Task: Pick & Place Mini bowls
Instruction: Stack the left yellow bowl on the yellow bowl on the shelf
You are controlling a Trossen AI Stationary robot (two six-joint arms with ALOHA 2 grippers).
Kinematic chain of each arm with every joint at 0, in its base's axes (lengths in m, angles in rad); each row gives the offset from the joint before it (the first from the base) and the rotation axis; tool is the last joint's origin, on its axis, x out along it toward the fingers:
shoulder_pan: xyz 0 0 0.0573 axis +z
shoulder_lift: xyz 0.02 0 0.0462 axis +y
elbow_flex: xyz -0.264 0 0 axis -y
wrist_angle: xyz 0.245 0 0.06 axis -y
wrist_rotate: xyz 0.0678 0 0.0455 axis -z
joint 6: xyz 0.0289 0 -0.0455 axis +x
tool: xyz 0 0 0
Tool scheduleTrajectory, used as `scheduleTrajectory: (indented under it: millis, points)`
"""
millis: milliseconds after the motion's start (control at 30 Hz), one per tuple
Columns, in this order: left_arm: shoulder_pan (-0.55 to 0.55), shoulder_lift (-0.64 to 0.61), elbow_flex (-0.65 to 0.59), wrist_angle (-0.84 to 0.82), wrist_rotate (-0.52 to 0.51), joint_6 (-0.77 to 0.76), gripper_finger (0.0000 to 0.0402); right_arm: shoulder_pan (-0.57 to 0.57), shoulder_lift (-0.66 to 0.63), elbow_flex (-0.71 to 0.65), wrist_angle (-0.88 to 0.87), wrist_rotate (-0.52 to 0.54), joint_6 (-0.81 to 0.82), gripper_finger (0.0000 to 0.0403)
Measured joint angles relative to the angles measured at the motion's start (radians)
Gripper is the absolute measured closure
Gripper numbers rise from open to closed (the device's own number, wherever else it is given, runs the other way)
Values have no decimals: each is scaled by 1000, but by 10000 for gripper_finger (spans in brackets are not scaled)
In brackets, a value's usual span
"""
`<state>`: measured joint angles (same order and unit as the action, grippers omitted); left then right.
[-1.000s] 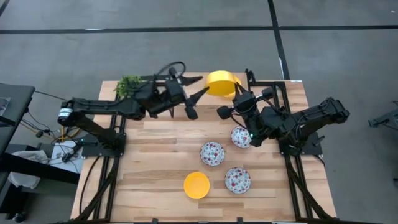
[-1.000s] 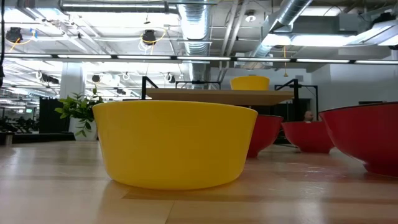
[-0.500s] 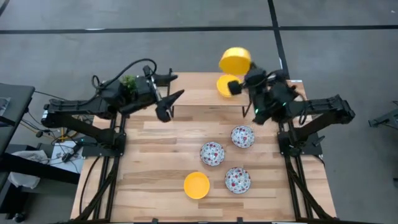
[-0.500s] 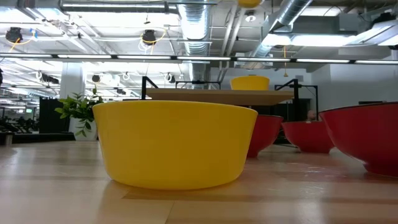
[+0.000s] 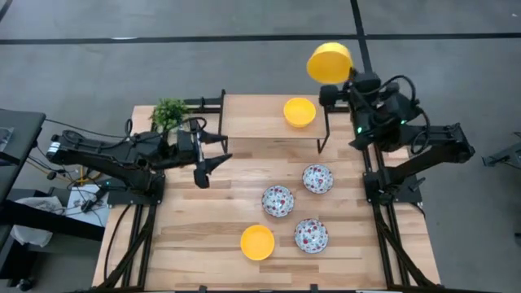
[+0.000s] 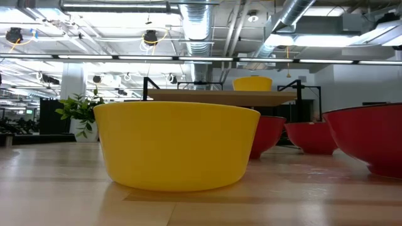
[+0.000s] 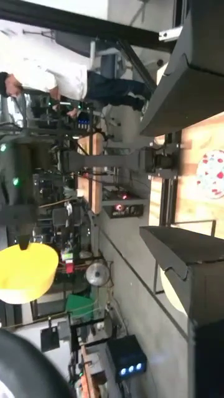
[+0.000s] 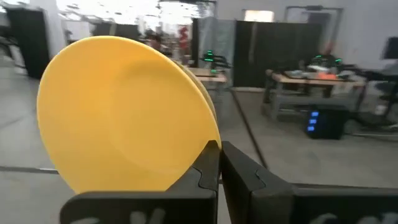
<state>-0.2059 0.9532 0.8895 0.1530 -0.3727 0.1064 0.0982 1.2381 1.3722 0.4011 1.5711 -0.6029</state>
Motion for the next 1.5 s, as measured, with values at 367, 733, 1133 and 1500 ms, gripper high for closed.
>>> scheduleTrajectory:
  millis: [367,733,1133,1500]
  points:
    - [-11,-26,-18,6,-1,-9,156,196,116,-29,-23,-1,254,403]
    - [-11,-45,-18,12,0,-7,156,281,7,45,206,0,109,403]
    - [40,-64,-18,21,0,-7,156,253,-53,257,233,0,-205,403]
    - [74,-63,-18,27,0,-7,156,304,-51,131,217,0,-86,403]
